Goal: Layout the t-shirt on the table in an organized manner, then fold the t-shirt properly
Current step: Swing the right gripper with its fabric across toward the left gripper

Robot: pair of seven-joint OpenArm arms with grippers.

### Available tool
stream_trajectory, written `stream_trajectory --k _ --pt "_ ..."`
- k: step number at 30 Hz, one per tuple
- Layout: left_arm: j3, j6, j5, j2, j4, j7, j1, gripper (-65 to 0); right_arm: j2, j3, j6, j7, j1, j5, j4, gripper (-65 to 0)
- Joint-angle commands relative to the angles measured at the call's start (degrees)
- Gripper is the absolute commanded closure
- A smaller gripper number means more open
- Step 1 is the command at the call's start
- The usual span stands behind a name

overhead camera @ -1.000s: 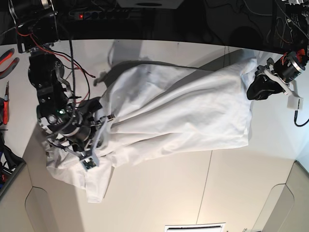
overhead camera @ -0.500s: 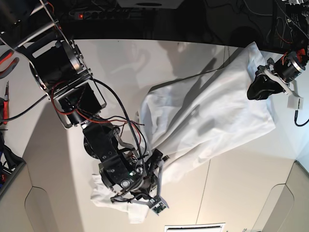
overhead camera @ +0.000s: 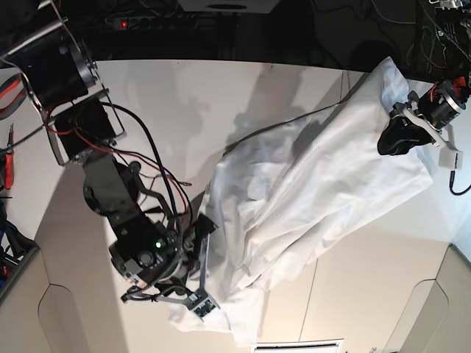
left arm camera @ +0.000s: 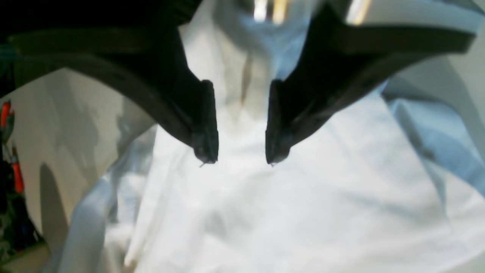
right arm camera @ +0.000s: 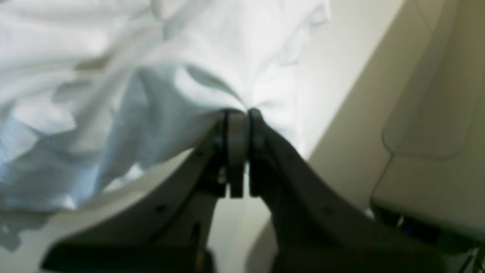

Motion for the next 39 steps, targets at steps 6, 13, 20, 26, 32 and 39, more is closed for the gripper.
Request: stream_trajectory --k 6,13,20,26,32,39 --pt "-2.1 -0.5 -5.2 -1.2 1.0 -2.8 -3.1 -18.1 5.6 0.3 -0.4 0.6 -9.2 -3.4 9.1 0.0" --pt "1.0 -0.5 -5.9 -1.1 2.2 -2.5 -9.7 0.0 9.9 0.3 -2.2 0.5 -18.5 -5.4 15.6 0.0" --pt "20.2 -0.5 7.4 -1.1 1.0 -2.3 -16.3 0.0 11.6 0.3 -2.3 0.5 -25.4 -7.7 24.6 0.0" --pt "28.0 -0.5 13.2 -1.1 -7.7 -4.1 -17.9 0.0 11.4 0.3 -2.3 2.3 -26.5 -7.7 26.1 0.0" --pt "30.8 -0.5 13.4 -0.9 -21.4 -7.0 -17.9 0.0 9.0 0.3 -2.3 5.4 -22.4 -3.3 26.1 0.0" --pt "31.9 -0.5 16.2 -0.9 -23.9 -6.1 -17.6 0.0 0.0 0.3 0.1 9.0 -13.8 2.1 22.0 0.0"
